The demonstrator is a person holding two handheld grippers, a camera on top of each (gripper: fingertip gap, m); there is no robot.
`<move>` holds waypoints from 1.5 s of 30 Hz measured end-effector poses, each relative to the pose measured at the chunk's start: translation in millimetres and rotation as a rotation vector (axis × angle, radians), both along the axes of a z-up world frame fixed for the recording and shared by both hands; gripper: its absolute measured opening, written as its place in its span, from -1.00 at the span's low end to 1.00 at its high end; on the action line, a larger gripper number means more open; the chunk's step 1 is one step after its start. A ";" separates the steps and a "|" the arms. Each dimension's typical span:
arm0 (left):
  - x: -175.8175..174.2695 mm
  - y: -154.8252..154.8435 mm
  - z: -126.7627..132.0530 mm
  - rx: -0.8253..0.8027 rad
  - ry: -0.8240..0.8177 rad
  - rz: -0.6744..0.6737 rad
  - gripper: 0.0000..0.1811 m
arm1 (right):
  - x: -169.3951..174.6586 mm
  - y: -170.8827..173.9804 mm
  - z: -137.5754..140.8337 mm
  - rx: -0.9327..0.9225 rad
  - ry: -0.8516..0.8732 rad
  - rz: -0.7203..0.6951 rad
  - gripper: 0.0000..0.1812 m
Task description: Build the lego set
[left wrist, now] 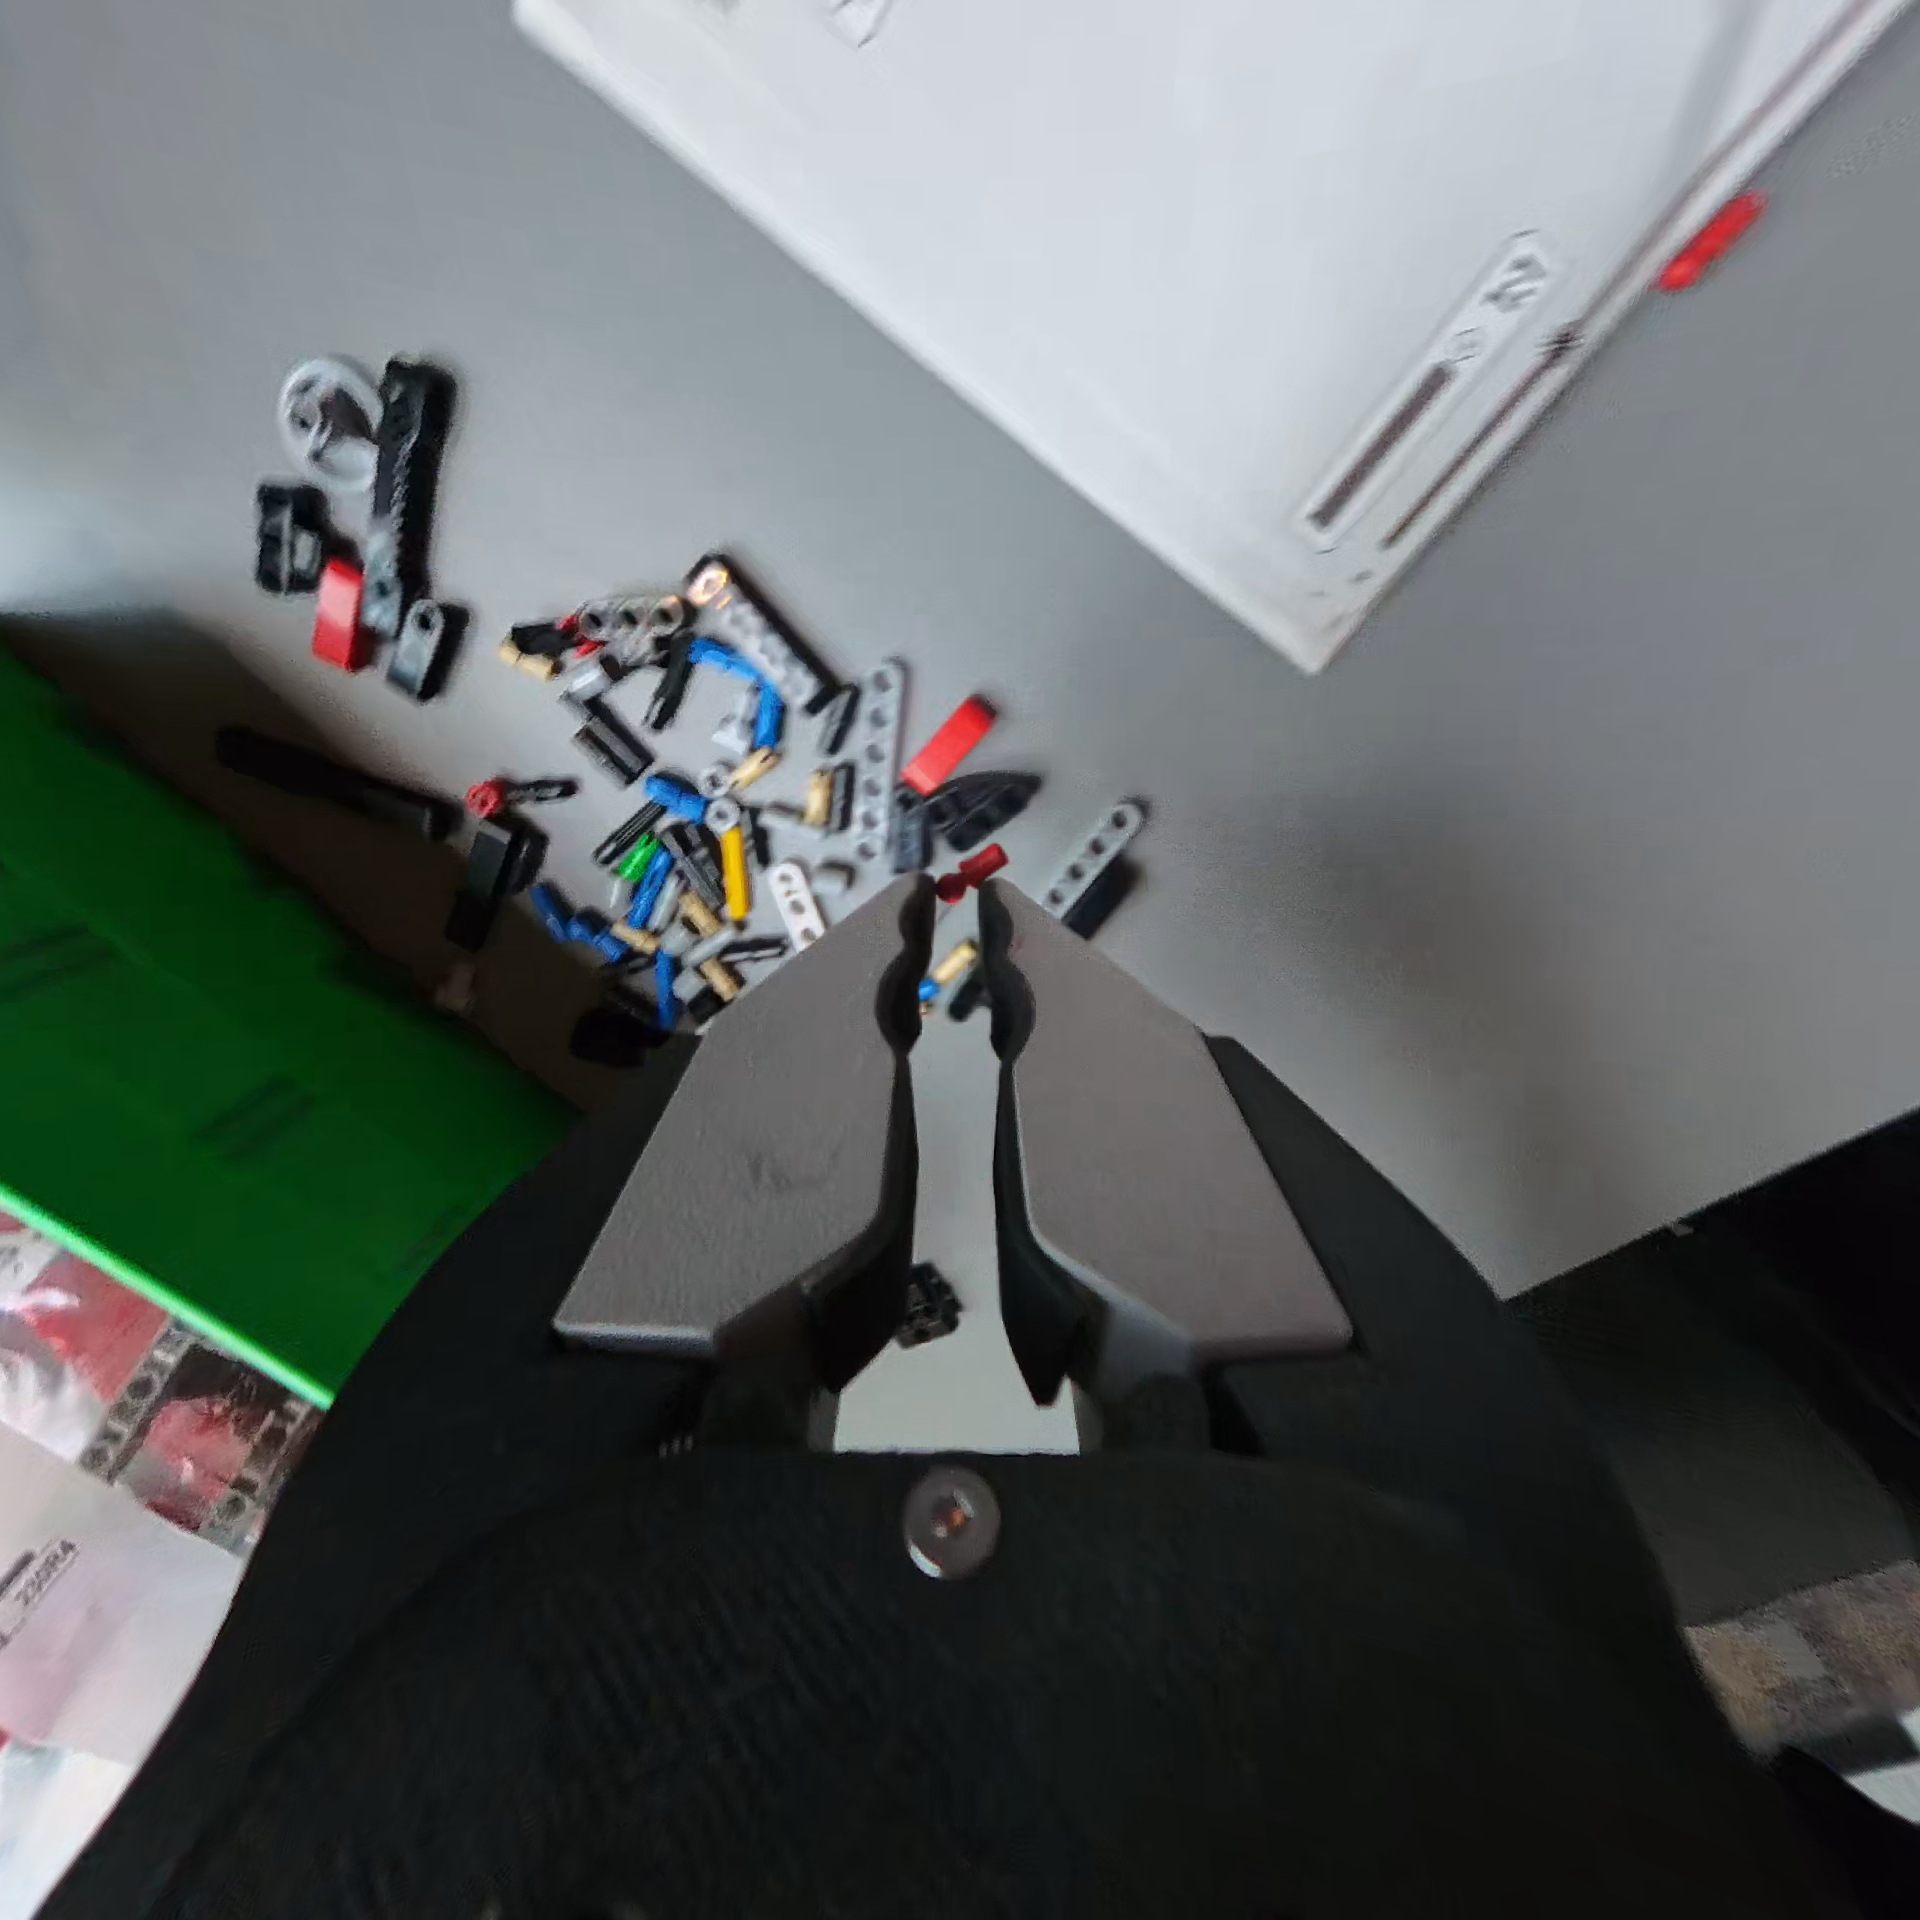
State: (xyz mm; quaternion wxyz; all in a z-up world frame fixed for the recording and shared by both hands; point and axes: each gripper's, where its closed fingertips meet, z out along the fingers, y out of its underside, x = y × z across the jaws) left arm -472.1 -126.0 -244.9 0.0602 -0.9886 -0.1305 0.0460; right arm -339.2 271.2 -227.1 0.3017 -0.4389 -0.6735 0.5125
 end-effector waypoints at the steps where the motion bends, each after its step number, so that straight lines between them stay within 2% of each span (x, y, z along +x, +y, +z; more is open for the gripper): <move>1: 10.6 10.9 1.4 0.009 0.002 -0.043 -0.93 | -0.2 -0.1 0.0 0.000 0.000 0.000 -0.53; 7: 82.1 82.1 -20.8 0.087 -0.071 -0.241 -0.94 | 0.5 0.3 0.8 0.001 0.003 -0.002 -0.53; 12: 108.8 111.9 -39.9 0.122 -0.097 -0.292 -0.94 | 1.5 -0.4 2.2 -0.003 0.007 0.003 -0.53; 15: 112.4 116.9 -49.5 0.114 -0.113 -0.294 -0.94 | 1.5 -2.7 1.7 0.002 0.005 0.013 -0.53; 21: 108.0 118.9 -48.8 0.123 -0.110 -0.279 -0.90 | 1.6 -4.3 1.6 0.006 0.006 0.018 -0.53; 32: 98.0 130.9 -30.6 0.177 -0.052 -0.315 -0.90 | 0.9 -3.6 0.6 0.003 0.002 0.016 -0.54; 40: 91.5 135.7 -48.7 0.124 -0.068 -0.337 -0.90 | 1.3 -3.4 1.3 0.000 0.004 0.017 -0.54; 45: 95.7 126.6 -49.0 0.089 -0.092 -0.361 -0.96 | 1.2 -4.7 0.8 0.000 0.002 0.023 -0.54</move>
